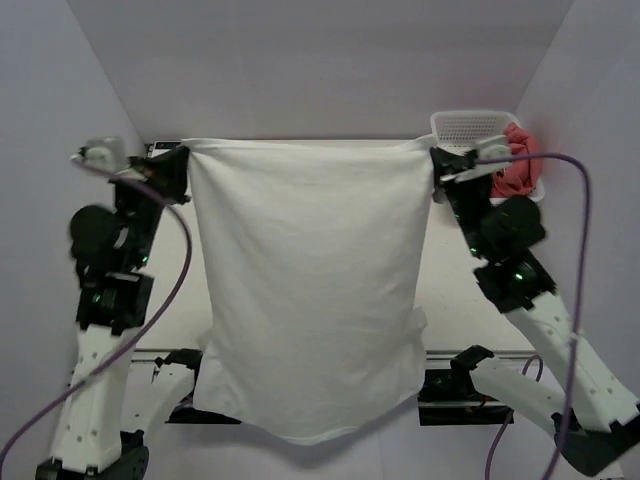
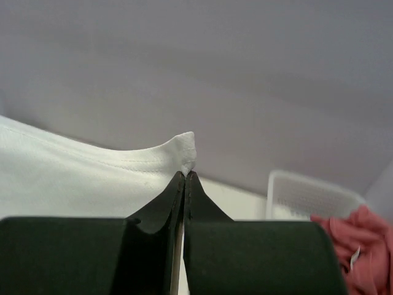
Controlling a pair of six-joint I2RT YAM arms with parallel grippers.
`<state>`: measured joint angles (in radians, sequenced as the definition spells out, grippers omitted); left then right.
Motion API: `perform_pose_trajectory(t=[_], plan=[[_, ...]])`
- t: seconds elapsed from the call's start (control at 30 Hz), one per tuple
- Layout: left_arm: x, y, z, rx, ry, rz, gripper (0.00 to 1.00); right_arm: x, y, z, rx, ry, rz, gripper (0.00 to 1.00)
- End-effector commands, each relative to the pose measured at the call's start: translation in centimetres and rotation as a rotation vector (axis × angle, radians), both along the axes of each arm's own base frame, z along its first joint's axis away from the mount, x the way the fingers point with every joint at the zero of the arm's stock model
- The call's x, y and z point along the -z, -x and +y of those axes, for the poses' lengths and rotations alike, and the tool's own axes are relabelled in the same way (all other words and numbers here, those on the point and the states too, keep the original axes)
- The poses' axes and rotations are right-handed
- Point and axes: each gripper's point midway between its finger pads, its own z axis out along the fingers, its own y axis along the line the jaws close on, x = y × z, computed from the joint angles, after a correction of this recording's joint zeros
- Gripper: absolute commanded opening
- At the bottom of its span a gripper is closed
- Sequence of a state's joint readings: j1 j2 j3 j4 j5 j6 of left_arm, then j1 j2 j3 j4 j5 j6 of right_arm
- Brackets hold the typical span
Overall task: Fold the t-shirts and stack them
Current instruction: Flatten out the tshirt
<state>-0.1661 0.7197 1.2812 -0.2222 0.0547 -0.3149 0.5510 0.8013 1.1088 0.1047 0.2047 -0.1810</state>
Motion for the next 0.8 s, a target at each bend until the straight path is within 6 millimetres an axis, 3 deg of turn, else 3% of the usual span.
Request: perform_pose_trajectory(t=[0.0, 0.1, 0.13, 0.17, 0.2, 0.27, 0.3, 0.37, 0.4, 0.43, 0.57, 0.6, 0.63, 0.67, 0.7, 0.73, 0.77], plan=[[7.5, -7.3, 0.8, -0.108, 0.03, 0.207, 0.0, 2.3, -4.8, -1.6, 0.217, -0.047, 0.018, 0.0], [13.0, -11.6, 0.9, -0.147, 0.023, 0.319, 0.0, 9.2, -9.7, 0.1, 0.282, 0.005, 0.169, 0.0], [13.6, -12.6, 0.7, -0.147, 0.023, 0.321, 0.0, 10.0, -10.5, -0.2, 0.323, -0.002, 0.181, 0.0], [16.1, -14.5, 0.4, -0.149, 0.009, 0.38, 0.0, 10.9, -11.3, -0.4, 0.359, 0.005, 0.2, 0.0], [17.7, -15.5, 0.3, -0.151, 0.001, 0.413, 0.0, 13.4, -13.4, 0.5, 0.378, 0.041, 0.249, 0.0], [19.7, -17.4, 0.2, -0.169, -0.007, 0.458, 0.0, 14.9, -15.1, 0.2, 0.421, 0.06, 0.281, 0.0], [22.8, -19.2, 0.2, -0.186, -0.024, 0.534, 0.0, 16.5, -17.0, 1.2, 0.425, 0.089, 0.317, 0.0], [23.9, -21.2, 0.1, -0.196, -0.03, 0.562, 0.0, 18.1, -19.3, 1.4, 0.445, 0.113, 0.353, 0.0], [26.6, -22.7, -0.1, -0.2, -0.057, 0.623, 0.0, 19.1, -20.6, 1.7, 0.45, 0.124, 0.371, 0.0], [26.2, -23.9, -0.3, -0.199, -0.054, 0.612, 0.0, 19.9, -21.2, 1.9, 0.453, 0.131, 0.386, 0.0], [29.6, -28.4, -0.3, -0.221, -0.09, 0.682, 0.0, 23.3, -26.0, 2.3, 0.464, 0.138, 0.465, 0.0], [30.4, -29.3, -0.4, -0.221, -0.093, 0.696, 0.0, 27.0, -27.3, 2.6, 0.464, 0.169, 0.524, 0.0], [29.7, -30.5, -0.6, -0.221, -0.101, 0.683, 0.0, 25.3, -28.6, 3.1, 0.448, 0.145, 0.498, 0.0], [32.8, -31.8, -0.8, -0.222, -0.115, 0.736, 0.0, 25.7, -29.2, 3.3, 0.444, 0.145, 0.508, 0.0], [33.7, -32.8, -0.9, -0.222, -0.118, 0.746, 0.0, 25.9, -30.0, 3.1, 0.44, 0.126, 0.51, 0.0], [32.7, -34.3, -1.4, -0.209, -0.112, 0.725, 0.0, 27.0, -31.9, 3.8, 0.423, 0.126, 0.519, 0.0], [33.5, -35.3, -1.5, -0.209, -0.126, 0.735, 0.0, 27.4, -32.6, 4.1, 0.416, 0.116, 0.524, 0.0]])
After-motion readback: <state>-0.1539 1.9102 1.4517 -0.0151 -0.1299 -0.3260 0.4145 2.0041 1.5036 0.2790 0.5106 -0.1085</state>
